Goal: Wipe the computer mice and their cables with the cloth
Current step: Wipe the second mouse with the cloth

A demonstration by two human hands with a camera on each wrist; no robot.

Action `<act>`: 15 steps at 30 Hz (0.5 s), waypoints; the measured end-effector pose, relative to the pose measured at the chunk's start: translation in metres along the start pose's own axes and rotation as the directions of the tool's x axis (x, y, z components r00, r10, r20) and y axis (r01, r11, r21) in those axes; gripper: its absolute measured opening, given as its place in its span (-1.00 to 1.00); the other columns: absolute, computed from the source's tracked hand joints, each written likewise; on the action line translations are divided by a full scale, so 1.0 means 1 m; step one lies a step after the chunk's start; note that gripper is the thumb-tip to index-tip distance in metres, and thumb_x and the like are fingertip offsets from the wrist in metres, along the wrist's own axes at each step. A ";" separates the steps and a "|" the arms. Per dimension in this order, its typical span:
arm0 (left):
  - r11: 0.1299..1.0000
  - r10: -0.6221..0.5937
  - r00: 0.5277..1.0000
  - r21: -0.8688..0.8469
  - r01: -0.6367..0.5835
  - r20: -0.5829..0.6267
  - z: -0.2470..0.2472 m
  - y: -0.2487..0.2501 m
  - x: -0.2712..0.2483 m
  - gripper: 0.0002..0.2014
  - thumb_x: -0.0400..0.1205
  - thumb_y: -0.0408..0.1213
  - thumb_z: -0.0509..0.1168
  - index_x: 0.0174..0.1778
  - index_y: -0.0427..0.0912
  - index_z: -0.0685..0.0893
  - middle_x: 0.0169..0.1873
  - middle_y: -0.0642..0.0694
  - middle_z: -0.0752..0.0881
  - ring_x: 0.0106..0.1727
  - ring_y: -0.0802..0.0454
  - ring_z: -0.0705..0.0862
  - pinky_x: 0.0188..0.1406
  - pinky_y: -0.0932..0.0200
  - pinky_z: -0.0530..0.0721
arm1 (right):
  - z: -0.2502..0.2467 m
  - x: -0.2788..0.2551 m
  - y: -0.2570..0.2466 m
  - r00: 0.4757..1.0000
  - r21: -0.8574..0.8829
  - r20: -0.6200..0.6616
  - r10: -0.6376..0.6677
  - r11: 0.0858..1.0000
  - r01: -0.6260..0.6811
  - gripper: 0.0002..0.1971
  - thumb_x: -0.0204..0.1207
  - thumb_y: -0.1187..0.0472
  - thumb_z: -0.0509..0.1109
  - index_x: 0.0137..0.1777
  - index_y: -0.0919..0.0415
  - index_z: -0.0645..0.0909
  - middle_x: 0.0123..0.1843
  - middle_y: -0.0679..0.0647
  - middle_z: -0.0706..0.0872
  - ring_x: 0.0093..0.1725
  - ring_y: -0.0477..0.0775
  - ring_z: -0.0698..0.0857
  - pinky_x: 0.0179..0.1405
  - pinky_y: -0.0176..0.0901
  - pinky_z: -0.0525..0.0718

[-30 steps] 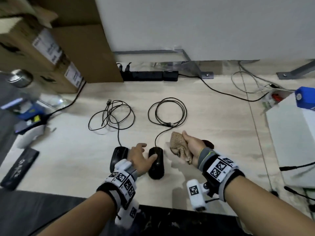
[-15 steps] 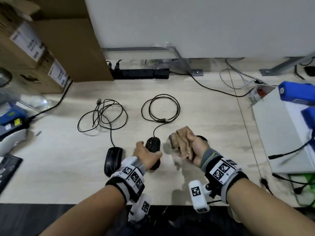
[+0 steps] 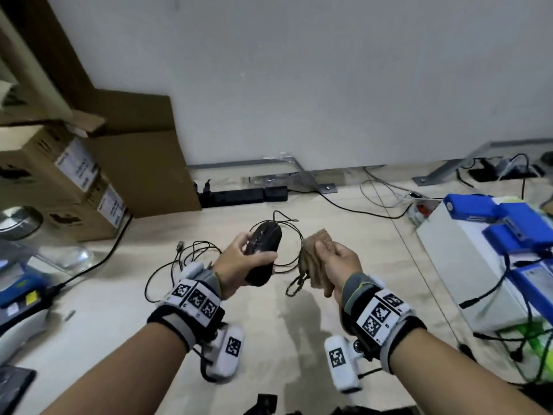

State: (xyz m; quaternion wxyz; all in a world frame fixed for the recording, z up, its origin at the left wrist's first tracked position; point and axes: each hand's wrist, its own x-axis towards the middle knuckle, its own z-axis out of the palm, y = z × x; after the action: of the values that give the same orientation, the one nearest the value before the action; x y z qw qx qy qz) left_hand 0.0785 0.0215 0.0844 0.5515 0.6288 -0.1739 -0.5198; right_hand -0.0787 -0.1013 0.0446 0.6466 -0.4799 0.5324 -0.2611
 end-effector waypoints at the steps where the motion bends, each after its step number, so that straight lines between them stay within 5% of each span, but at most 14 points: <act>1: 0.999 -0.013 0.998 -0.039 0.016 0.060 -0.003 -0.002 -0.002 -0.39 0.35 -0.24 0.54 0.28 -0.19 0.44 0.09 -0.38 0.74 -0.30 -0.16 0.76 -0.53 0.19 0.57 | 0.004 -0.003 -0.006 1.000 -0.002 -0.007 0.000 1.000 0.000 -0.76 0.59 0.10 0.40 -0.20 0.27 0.66 -0.42 0.32 0.65 -0.59 0.13 0.49 -0.63 -0.09 0.46; 4: 0.966 -0.034 0.973 -0.243 0.091 0.230 -0.008 -0.001 -0.007 -0.47 0.44 -0.14 0.38 0.34 -0.08 0.43 0.02 -0.29 0.78 -0.32 -0.10 0.75 -0.56 0.30 0.51 | 0.009 -0.006 -0.020 0.998 0.110 0.049 0.027 0.993 -0.032 -0.67 0.62 0.03 0.34 -0.11 0.34 0.68 -0.34 0.38 0.67 -0.63 0.13 0.51 -0.64 -0.18 0.48; 8: 0.900 -0.030 0.898 -0.379 0.216 0.440 -0.015 0.003 -0.009 -0.31 0.35 0.18 0.45 0.35 -0.10 0.62 0.13 -0.30 0.75 -0.07 -0.18 0.78 -0.26 0.09 0.72 | 0.017 -0.008 -0.031 0.999 0.159 0.043 0.012 0.987 -0.019 -0.58 0.57 -0.02 0.26 -0.12 0.38 0.70 -0.30 0.42 0.69 -0.50 0.22 0.56 -0.58 -0.14 0.47; 12: 0.868 -0.056 0.865 -0.403 0.289 0.499 -0.014 0.010 -0.009 -0.33 0.56 0.31 0.09 0.45 -0.07 0.55 0.29 -0.39 0.64 0.06 -0.29 0.72 -0.20 0.01 0.74 | 0.024 -0.015 -0.045 0.971 0.066 -0.056 -0.231 0.970 0.234 -0.72 0.64 0.13 0.28 -0.24 0.24 0.68 -0.33 0.21 0.70 -0.38 0.16 0.62 -0.38 0.01 0.59; 14: 0.896 -0.095 0.889 -0.350 0.272 0.448 -0.009 0.011 -0.005 -0.35 0.63 0.33 -0.09 0.43 0.00 0.53 0.24 -0.41 0.66 -0.03 -0.27 0.71 -0.29 0.06 0.67 | 0.031 -0.019 -0.054 0.907 -0.032 -0.062 -0.416 0.909 0.415 -0.76 0.62 0.08 0.27 -0.15 0.09 0.74 -0.27 -0.02 0.74 -0.31 -0.04 0.67 -0.21 -0.12 0.64; 15: 0.915 -0.099 0.907 -0.320 0.245 0.410 -0.004 0.011 -0.004 -0.37 0.64 0.34 -0.14 0.42 0.06 0.51 0.20 -0.39 0.69 -0.06 -0.26 0.71 -0.31 0.07 0.64 | 0.035 -0.021 -0.058 0.858 -0.104 -0.013 -0.513 0.854 0.509 -0.75 0.59 0.00 0.25 -0.03 0.03 0.76 -0.10 -0.06 0.77 -0.12 -0.12 0.71 -0.04 -0.12 0.66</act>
State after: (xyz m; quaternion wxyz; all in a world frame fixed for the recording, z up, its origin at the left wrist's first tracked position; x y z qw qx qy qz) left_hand 0.0843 0.0234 0.0952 0.5644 0.4140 -0.1224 -0.7036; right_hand -0.0425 -0.0950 0.1049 0.5191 -0.6296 0.4108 -0.4068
